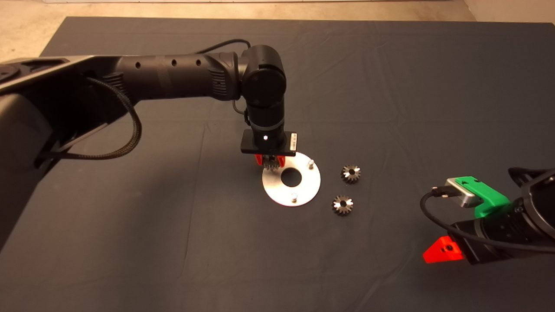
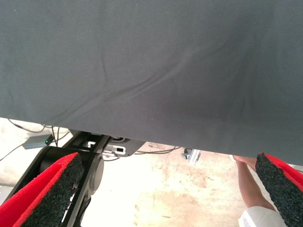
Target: Install three planetary gears onto the carrier pins
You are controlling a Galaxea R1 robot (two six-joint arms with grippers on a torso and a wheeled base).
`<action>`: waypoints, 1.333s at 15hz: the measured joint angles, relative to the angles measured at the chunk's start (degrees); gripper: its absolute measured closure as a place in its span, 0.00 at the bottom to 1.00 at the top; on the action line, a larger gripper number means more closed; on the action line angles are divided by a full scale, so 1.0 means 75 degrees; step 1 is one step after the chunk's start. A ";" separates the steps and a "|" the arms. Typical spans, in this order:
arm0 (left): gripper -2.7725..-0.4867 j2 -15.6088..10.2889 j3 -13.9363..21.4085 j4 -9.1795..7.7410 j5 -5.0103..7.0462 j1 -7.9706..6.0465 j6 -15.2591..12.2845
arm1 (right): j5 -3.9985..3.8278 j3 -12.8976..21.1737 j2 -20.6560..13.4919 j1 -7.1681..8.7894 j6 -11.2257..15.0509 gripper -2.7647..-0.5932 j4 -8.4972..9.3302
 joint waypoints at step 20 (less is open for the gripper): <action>0.84 -0.0008 0.0002 0.0005 0.0049 0.0002 0.0140 | -0.0003 0.0000 0.0003 0.0000 0.0000 0.01 0.0000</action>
